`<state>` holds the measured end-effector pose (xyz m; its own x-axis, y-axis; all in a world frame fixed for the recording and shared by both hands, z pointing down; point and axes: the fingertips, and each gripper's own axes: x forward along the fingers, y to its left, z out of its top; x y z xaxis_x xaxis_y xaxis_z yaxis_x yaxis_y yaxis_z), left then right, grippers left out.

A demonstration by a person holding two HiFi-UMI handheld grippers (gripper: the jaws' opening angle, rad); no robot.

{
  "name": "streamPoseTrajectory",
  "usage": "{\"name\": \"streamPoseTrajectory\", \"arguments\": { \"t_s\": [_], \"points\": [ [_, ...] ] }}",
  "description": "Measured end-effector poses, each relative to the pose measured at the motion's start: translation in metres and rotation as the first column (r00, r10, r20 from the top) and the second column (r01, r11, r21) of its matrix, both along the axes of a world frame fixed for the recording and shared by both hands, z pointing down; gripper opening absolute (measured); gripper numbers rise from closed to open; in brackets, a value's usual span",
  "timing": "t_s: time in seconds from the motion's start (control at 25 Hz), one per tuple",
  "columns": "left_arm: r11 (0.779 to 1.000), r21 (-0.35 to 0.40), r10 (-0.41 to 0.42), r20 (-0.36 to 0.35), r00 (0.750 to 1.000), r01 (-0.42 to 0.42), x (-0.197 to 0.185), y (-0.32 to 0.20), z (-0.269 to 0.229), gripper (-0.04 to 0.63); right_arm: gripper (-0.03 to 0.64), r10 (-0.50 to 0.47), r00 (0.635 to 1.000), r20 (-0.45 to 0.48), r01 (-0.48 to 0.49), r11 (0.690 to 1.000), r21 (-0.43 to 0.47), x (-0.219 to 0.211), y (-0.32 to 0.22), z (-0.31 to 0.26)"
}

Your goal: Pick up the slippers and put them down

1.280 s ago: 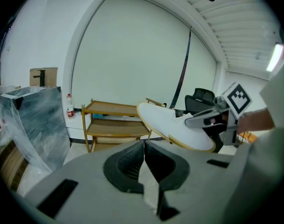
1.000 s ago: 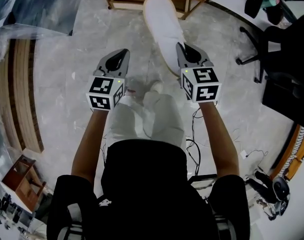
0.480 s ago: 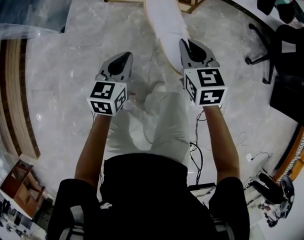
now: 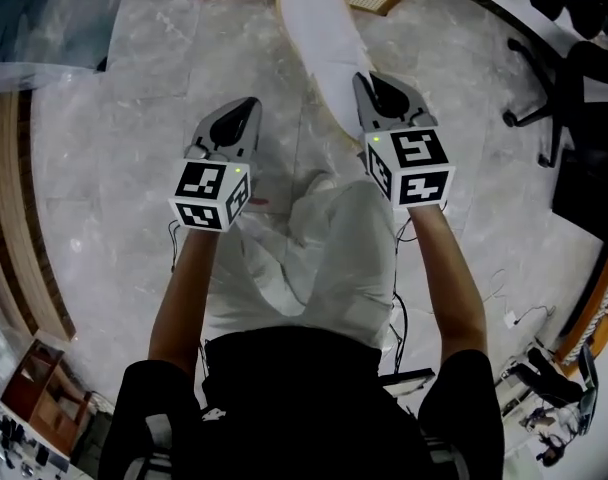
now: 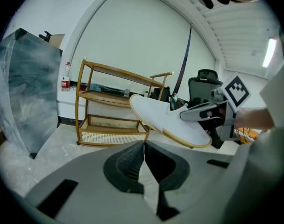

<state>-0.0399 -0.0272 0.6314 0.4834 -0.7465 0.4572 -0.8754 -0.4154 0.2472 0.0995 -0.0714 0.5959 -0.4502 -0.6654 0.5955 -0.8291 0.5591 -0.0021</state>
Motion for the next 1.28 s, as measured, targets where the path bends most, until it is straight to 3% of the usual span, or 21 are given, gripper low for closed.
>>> {"name": "streamPoseTrajectory", "arguments": {
  "t_s": [0.32,0.6,1.08,1.28],
  "points": [
    [0.999,0.043,-0.012,-0.031,0.999,0.013,0.004,-0.009,0.067,0.007,0.009,-0.078,0.995,-0.054,0.082,0.995,0.063,-0.007,-0.01,0.061],
    [0.995,0.098,0.013,-0.02,1.0,-0.011,0.006,-0.004,0.102,0.007,0.009,-0.091,0.995,-0.05,0.096,0.988,0.122,-0.007,-0.004,0.094],
    [0.983,0.164,0.088,-0.002,0.996,-0.087,0.016,0.008,0.132,0.008,0.009,-0.038,0.997,-0.073,0.049,0.987,0.151,0.014,0.017,0.137],
    [0.982,0.158,0.107,-0.008,0.994,-0.104,0.025,0.01,0.147,0.007,0.009,-0.004,0.998,-0.064,0.01,0.994,0.105,0.029,0.026,0.162]
  ]
}}
